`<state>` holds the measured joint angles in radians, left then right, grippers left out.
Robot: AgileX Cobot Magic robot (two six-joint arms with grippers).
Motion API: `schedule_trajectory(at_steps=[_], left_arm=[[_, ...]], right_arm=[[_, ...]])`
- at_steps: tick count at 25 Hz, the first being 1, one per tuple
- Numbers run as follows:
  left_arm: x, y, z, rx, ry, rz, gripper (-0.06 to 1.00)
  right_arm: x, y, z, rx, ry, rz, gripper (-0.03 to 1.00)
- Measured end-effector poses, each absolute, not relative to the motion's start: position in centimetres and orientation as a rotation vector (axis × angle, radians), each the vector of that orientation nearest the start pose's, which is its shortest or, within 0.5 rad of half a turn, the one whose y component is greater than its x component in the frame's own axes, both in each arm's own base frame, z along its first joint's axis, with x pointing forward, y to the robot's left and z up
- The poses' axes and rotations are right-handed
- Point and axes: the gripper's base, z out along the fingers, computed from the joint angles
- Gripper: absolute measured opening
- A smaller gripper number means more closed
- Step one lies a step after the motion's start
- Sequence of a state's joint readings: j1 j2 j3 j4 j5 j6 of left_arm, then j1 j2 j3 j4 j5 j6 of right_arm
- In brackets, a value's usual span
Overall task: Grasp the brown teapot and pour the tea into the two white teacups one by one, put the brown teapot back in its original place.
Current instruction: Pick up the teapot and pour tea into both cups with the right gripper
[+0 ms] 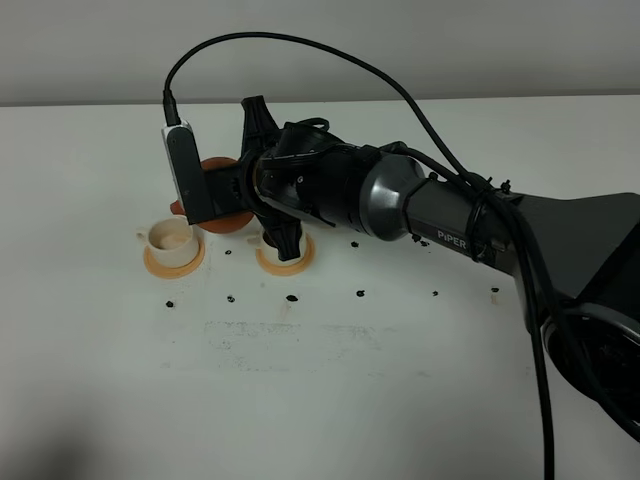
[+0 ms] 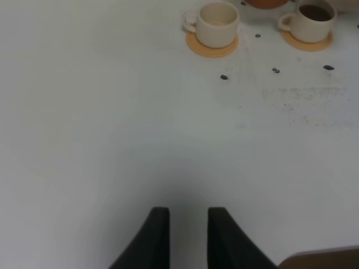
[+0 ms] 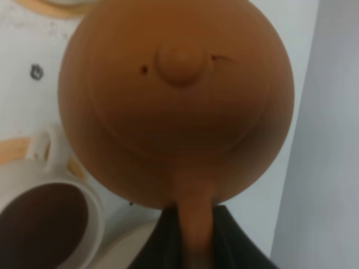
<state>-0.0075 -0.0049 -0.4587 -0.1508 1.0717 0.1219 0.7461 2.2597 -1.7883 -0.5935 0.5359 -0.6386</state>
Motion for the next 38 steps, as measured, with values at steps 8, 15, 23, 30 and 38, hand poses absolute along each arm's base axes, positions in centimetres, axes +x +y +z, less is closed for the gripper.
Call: schedule_trajectory(at_steps=[8, 15, 23, 30, 38], left_arm=[[-0.2, -1.2, 26.6, 0.139, 2.079, -0.113, 0.16], [-0.2, -1.2, 26.6, 0.139, 2.079, -0.113, 0.16], [-0.2, -1.2, 26.6, 0.139, 2.079, -0.113, 0.16], [-0.2, -1.2, 26.6, 0.139, 2.079, -0.113, 0.16], [-0.2, -1.2, 26.6, 0.139, 2.079, -0.111, 0.16]], right_arm=[[39.4, 32.5, 17.9, -1.948, 1.435, -0.619, 0.08], [39.1, 33.0, 18.0, -1.969, 1.383, -0.648, 0.08], [38.9, 33.4, 17.5, -2.0, 1.334, -0.682, 0.08], [38.8, 33.7, 17.6, -2.023, 1.284, -0.718, 0.08], [38.9, 33.7, 17.6, -2.07, 1.211, -0.765, 0.08]])
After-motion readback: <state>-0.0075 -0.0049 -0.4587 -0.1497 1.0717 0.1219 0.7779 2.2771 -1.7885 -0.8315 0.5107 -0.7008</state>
